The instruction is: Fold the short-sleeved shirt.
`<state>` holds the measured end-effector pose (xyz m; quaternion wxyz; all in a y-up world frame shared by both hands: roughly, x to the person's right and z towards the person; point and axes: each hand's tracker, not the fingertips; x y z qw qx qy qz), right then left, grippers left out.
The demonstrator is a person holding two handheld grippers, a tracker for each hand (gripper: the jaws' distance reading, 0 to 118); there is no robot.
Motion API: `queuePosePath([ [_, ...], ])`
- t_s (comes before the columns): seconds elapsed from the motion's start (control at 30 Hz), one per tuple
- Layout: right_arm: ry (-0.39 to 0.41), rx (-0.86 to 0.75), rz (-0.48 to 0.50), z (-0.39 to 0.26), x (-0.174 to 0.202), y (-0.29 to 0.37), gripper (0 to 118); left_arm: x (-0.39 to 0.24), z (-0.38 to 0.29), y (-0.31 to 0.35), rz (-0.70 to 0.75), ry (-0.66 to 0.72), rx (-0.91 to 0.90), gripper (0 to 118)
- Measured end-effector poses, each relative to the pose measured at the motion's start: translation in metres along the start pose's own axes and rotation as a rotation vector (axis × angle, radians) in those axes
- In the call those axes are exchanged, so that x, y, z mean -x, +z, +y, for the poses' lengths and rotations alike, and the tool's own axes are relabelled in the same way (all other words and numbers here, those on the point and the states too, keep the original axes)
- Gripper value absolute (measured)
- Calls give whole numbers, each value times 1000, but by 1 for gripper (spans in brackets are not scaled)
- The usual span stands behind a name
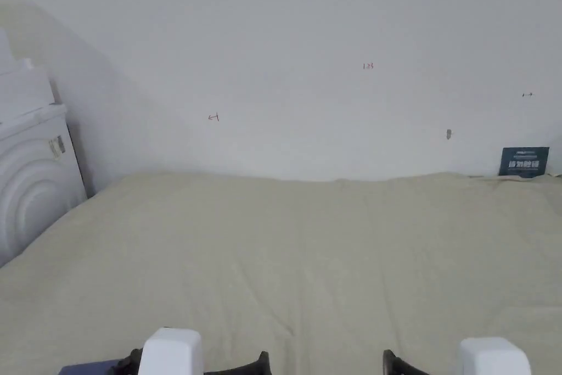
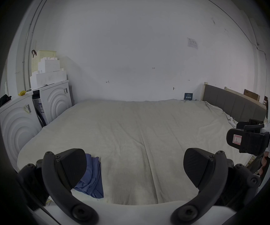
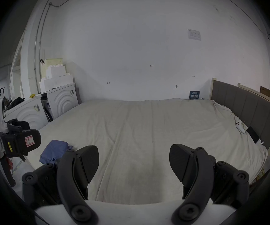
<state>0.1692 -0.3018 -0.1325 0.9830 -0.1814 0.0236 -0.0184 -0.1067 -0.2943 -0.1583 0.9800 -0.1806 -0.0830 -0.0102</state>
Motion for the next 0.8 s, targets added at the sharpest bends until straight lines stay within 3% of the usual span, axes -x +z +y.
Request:
queuePosePath([
  [0.8, 10, 33, 2, -4, -2, -2, 92, -2, -2, 3, -22, 20, 1, 118],
])
